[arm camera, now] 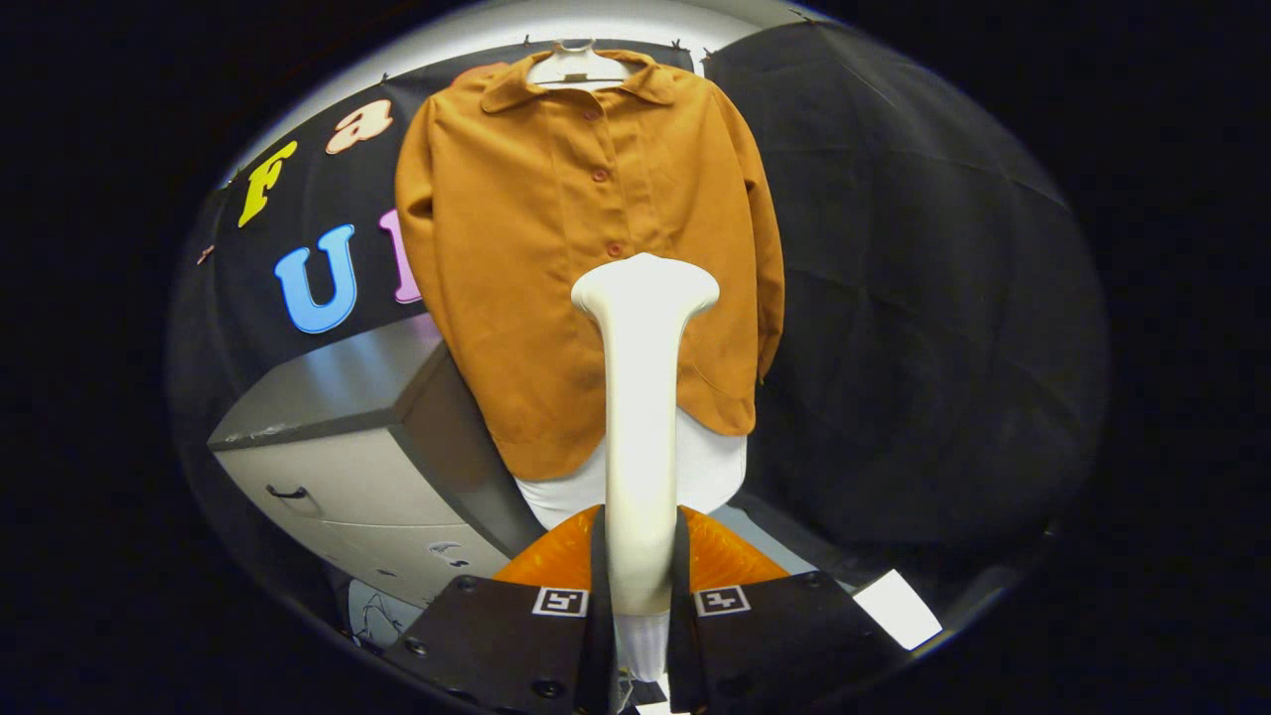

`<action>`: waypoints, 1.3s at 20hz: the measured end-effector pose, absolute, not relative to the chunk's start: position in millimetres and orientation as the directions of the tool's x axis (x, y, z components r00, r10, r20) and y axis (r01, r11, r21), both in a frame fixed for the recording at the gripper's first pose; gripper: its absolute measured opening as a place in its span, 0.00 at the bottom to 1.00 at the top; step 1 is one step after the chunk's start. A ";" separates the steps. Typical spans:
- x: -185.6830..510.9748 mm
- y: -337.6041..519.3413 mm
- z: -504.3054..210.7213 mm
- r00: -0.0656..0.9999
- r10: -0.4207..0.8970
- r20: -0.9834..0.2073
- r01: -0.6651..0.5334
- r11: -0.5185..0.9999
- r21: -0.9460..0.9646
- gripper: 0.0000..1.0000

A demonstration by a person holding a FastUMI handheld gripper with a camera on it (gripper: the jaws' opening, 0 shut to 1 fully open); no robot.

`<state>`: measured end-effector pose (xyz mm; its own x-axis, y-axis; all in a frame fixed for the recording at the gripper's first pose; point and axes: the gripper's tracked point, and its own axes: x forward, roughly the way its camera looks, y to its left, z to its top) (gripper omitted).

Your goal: Iron the clothes twice with a garment steamer, once on the left side and once on the right side.

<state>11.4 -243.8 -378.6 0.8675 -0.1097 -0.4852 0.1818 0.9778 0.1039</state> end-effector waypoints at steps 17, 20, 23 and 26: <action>59.4 -122.3 -150.1 0.991 -0.003 -0.132 0.017 0.994 0.104 0.23; 65.7 -106.1 -129.3 0.994 0.003 -0.106 0.008 0.995 0.103 0.23; 66.8 -90.3 -109.9 0.996 0.007 -0.084 0.003 0.994 0.112 0.23; 66.2 -77.5 -90.7 0.999 0.002 -0.054 0.004 0.995 0.097 0.23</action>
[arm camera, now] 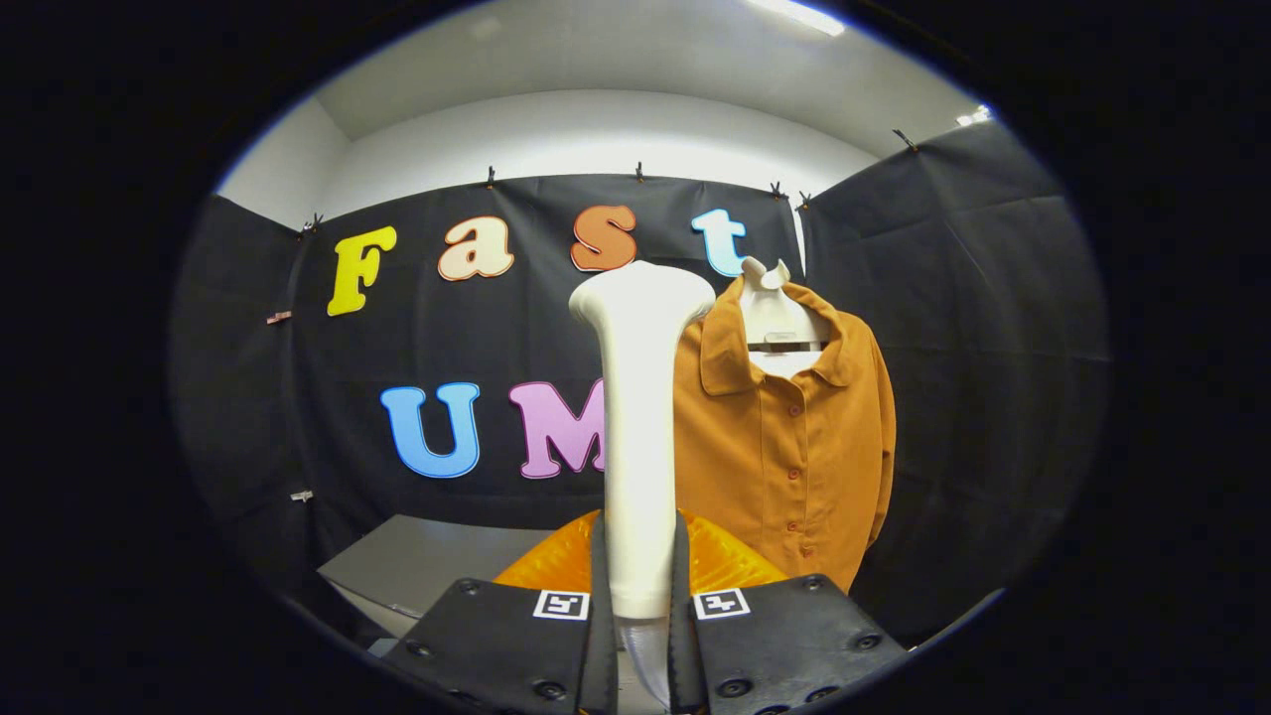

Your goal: Iron the clothes twice with a garment steamer, once on the left side and once on the right side.

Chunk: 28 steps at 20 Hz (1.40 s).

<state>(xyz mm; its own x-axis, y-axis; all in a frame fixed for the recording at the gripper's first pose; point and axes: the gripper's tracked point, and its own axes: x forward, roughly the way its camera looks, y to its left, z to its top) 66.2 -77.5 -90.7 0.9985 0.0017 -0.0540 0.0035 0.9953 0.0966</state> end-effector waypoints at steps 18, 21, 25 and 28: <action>52.5 -15.3 -78.4 1.000 0.015 -0.019 -0.013 0.995 0.096 0.23; 49.6 -16.3 -78.1 1.000 0.012 -0.016 -0.011 0.996 0.091 0.23; 46.5 -18.0 -77.1 1.000 0.012 -0.018 -0.010 0.996 0.093 0.23; 46.1 -20.1 -77.2 1.000 0.012 -0.017 -0.010 0.996 0.091 0.23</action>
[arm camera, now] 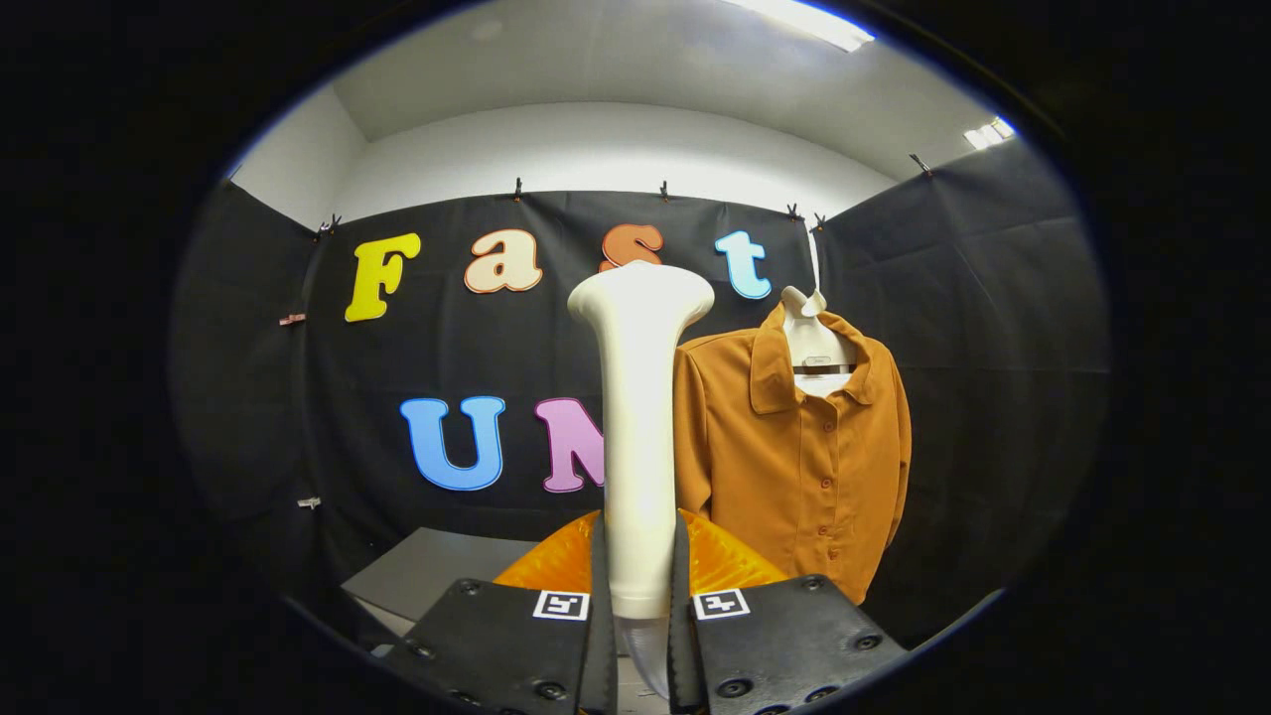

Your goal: Iron the clothes twice with a garment steamer, once on the left side and once on the right side.

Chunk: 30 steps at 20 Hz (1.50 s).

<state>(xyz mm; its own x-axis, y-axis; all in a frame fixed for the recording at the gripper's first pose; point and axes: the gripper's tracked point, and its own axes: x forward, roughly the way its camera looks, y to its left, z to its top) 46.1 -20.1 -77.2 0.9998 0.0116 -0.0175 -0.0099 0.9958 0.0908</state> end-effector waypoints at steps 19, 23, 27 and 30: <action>41.3 -22.0 -74.4 1.000 0.014 -0.010 -0.013 0.996 0.093 0.23; 43.0 -20.0 -75.7 1.000 0.015 -0.012 -0.014 0.996 0.088 0.23; 43.9 -17.9 -76.6 1.000 0.015 -0.016 -0.013 0.996 0.087 0.23; 45.6 -16.1 -77.1 1.000 0.016 -0.016 -0.014 0.996 0.086 0.23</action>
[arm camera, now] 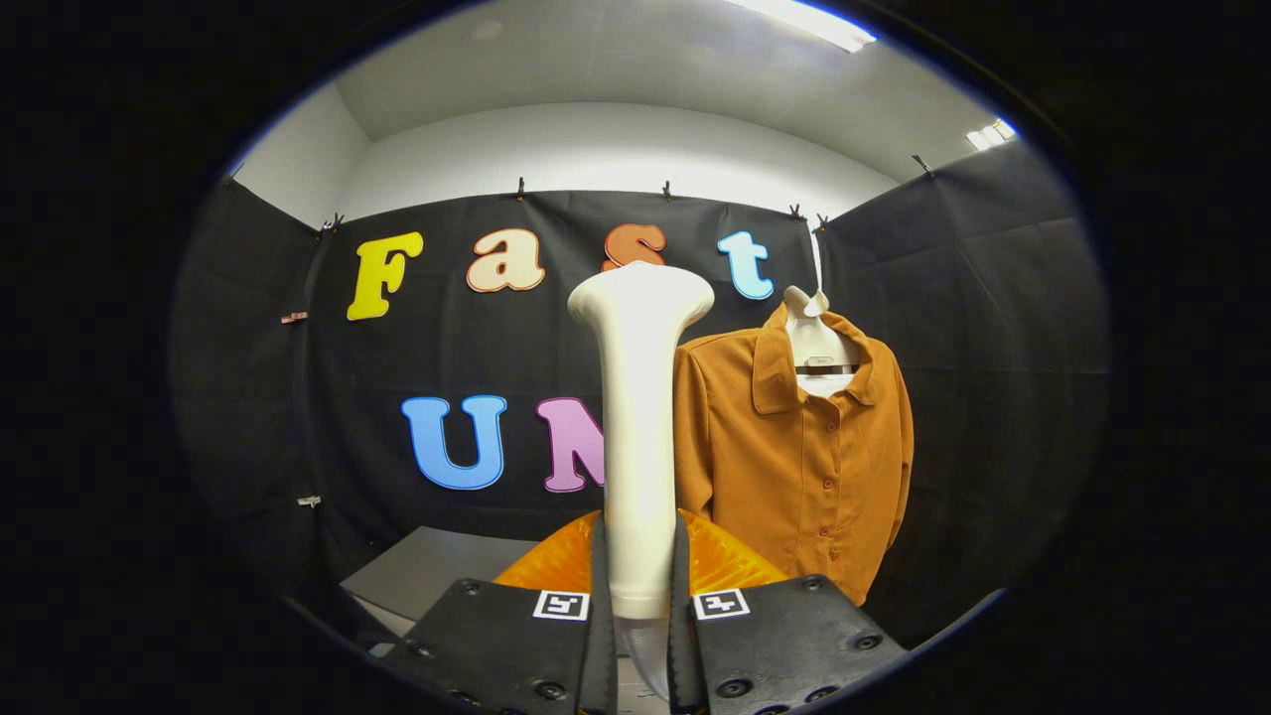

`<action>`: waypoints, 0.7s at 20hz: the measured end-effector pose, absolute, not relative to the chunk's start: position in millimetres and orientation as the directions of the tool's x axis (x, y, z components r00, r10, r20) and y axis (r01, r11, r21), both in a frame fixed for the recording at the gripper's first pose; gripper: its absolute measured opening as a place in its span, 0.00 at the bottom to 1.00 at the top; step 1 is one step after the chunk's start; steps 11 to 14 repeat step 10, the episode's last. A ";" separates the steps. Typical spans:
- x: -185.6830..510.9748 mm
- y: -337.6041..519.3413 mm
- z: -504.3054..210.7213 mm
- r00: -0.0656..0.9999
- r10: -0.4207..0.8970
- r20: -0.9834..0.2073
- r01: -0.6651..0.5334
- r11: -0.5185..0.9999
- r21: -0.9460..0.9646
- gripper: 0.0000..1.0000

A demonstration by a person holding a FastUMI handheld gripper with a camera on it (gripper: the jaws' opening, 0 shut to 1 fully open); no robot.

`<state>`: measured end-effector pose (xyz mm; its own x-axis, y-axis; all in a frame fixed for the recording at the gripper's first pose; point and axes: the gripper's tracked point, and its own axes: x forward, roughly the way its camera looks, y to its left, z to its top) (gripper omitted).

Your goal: Iron the clothes twice with a garment steamer, once on the left side and once on the right side.

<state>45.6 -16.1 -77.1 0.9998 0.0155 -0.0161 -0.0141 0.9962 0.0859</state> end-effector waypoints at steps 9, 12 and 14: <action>47.3 -14.3 -76.3 1.000 0.016 -0.017 -0.014 0.997 0.081 0.23; 47.6 -14.2 -76.3 1.000 0.016 -0.015 -0.014 0.997 0.082 0.23; 47.6 -14.2 -76.3 1.000 0.016 -0.015 -0.014 0.997 0.082 0.23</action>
